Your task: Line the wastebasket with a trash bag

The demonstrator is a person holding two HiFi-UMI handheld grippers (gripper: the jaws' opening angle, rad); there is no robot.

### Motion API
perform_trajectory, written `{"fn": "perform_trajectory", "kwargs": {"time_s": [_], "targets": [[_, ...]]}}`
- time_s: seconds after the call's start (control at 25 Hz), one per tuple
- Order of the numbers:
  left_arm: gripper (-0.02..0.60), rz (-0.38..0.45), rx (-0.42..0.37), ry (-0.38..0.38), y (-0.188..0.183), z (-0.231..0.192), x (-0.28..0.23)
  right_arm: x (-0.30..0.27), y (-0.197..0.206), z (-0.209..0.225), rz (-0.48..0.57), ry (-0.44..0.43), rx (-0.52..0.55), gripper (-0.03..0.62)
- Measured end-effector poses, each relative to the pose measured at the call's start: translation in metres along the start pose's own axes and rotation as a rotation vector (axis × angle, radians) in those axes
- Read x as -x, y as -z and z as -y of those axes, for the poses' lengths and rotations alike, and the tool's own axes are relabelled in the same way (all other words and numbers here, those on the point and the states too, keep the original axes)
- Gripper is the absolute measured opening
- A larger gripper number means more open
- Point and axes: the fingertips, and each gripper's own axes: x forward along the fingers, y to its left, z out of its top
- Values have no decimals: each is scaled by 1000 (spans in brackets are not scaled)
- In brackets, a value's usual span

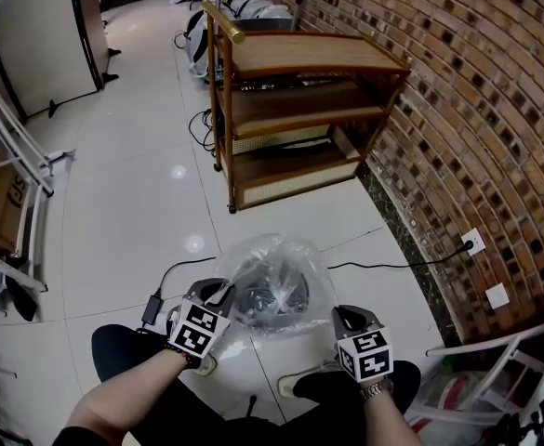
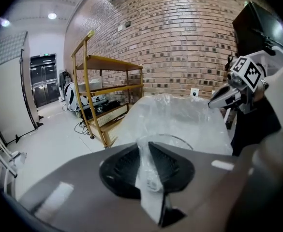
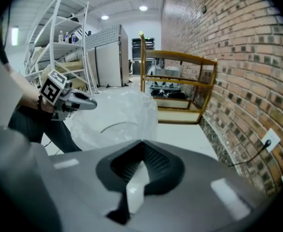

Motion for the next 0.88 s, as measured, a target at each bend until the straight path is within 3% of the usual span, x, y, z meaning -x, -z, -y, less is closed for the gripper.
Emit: {"fn": "perform_trajectory", "kwargs": {"time_s": [0.28,0.6,0.88], "targets": [[44,-55,22,32,25,14,4,-3,34,-20,-92,-27,-13,2],[44,-74,25,7,27,7,-4,-23,43,-20,-140,-1,51,2],[44,-60,44,-6,23,-1,-10,-19,24,-13,-88,39,46,2]]}}
